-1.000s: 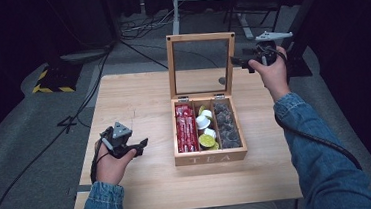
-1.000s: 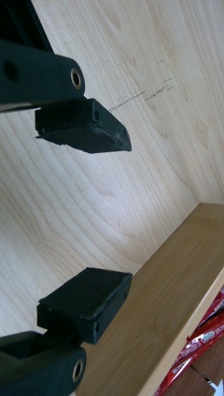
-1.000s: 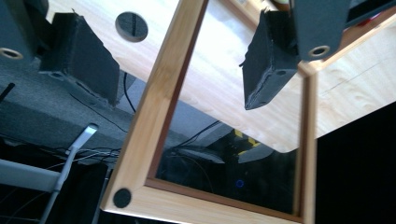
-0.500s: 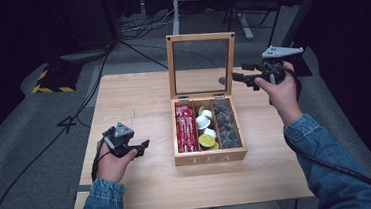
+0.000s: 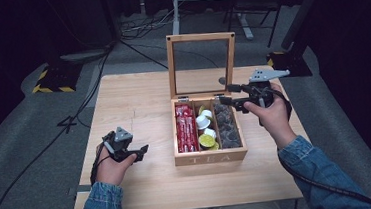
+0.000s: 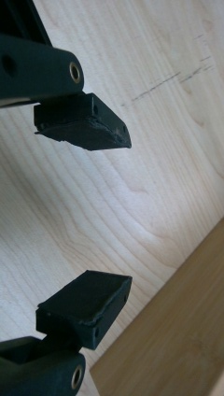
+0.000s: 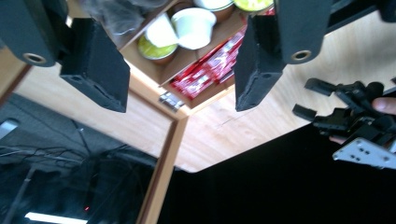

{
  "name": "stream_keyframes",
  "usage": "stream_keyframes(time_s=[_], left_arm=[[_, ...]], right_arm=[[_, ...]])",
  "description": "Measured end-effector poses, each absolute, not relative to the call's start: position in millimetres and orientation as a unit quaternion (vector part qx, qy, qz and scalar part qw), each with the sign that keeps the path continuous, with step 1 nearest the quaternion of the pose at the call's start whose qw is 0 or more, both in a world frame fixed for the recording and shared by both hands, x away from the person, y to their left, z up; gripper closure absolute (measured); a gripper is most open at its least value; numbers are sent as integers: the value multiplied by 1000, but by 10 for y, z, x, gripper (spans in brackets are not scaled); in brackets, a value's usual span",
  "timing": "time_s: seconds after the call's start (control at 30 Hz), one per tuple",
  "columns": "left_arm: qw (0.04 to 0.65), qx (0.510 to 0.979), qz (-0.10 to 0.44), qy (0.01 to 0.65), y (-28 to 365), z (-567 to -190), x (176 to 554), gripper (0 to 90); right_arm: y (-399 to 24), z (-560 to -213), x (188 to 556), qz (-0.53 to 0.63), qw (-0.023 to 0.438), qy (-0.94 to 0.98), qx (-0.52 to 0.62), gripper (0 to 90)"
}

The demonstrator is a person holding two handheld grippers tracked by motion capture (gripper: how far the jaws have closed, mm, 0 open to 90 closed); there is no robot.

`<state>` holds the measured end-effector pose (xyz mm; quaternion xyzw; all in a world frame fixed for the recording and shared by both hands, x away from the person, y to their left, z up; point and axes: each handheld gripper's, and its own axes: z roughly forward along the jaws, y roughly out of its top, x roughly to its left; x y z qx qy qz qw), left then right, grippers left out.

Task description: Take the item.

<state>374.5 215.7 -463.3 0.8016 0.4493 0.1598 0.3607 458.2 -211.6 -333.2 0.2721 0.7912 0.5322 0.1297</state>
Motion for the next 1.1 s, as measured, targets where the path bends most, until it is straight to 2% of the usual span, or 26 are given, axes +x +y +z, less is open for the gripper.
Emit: stream_keyframes(time_s=[0.17,0.4,0.47,0.73,1.1], left_arm=[[349,806,155,453,2154,-4708,3712,287],[326,815,149,456,2148,-4856,3680,290],[324,815,149,457,2150,-4885,3672,290],[325,808,157,465,2226,-4979,3646,279],[335,809,174,451,2228,-5033,3660,224]], right_arm=[[-1902,-3476,4521,515,109,811,253,429],[-1654,-3634,4514,492,112,832,232,423],[-1543,-3735,4530,472,95,842,243,437],[-1325,-3931,4552,424,74,861,269,454],[-1102,-4110,4640,393,87,877,263,442]])
